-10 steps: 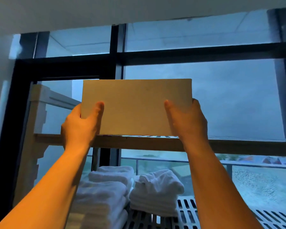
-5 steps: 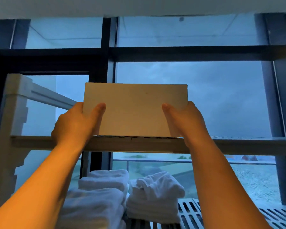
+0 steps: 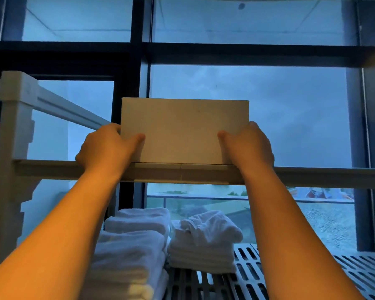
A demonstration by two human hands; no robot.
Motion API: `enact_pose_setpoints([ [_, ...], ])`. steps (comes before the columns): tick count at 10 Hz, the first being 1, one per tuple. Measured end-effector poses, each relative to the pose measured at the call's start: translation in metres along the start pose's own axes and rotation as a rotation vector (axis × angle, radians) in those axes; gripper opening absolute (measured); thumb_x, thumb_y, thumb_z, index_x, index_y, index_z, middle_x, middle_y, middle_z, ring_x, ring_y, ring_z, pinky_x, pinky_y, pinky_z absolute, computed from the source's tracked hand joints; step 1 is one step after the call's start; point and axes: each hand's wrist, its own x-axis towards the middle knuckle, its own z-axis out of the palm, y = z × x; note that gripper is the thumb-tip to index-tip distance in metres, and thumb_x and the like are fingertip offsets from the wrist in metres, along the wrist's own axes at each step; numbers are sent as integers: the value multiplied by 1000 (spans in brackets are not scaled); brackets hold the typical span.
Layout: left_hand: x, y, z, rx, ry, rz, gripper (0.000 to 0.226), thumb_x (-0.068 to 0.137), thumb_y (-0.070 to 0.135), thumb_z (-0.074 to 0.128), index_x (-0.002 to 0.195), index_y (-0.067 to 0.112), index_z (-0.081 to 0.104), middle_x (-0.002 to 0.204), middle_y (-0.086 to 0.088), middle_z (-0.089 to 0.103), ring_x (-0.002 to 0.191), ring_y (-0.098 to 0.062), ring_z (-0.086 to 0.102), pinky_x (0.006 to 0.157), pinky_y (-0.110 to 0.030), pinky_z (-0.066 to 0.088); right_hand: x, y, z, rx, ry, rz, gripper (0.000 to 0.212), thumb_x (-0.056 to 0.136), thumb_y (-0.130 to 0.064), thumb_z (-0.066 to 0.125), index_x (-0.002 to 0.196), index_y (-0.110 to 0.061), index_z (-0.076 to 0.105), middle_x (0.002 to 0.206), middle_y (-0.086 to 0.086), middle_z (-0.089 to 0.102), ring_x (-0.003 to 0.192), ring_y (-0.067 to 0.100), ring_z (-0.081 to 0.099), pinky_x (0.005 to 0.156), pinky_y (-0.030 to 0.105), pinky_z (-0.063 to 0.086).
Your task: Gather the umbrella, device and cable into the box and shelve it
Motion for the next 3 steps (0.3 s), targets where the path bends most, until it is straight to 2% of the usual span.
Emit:
enact_pose_setpoints([
  [1, -19, 1, -5, -122, 107, 74, 47, 89, 50, 65, 125, 20, 60, 121, -8, 62, 106, -32, 59, 76, -40, 45, -17, 0, -3, 69, 117, -76, 49, 93, -41, 61, 135, -18, 53, 131, 9, 56, 114, 33, 58, 82, 33, 40],
  [2, -52, 10, -10, -267, 194, 236, 18, 94, 39, 60, 102, 23, 60, 97, 1, 61, 85, -20, 58, 64, -28, 39, -45, 2, -5, 210, 210, -191, 40, 94, -31, 61, 133, -20, 61, 135, 6, 56, 122, 26, 55, 94, 28, 41],
  [3, -84, 17, -13, -296, 70, 399, 19, 96, 45, 52, 85, 29, 56, 75, 13, 59, 68, -14, 55, 54, -28, 40, -72, 11, -4, 234, 289, -335, 20, 93, -26, 64, 111, -20, 70, 115, 2, 64, 108, 21, 60, 87, 24, 47],
])
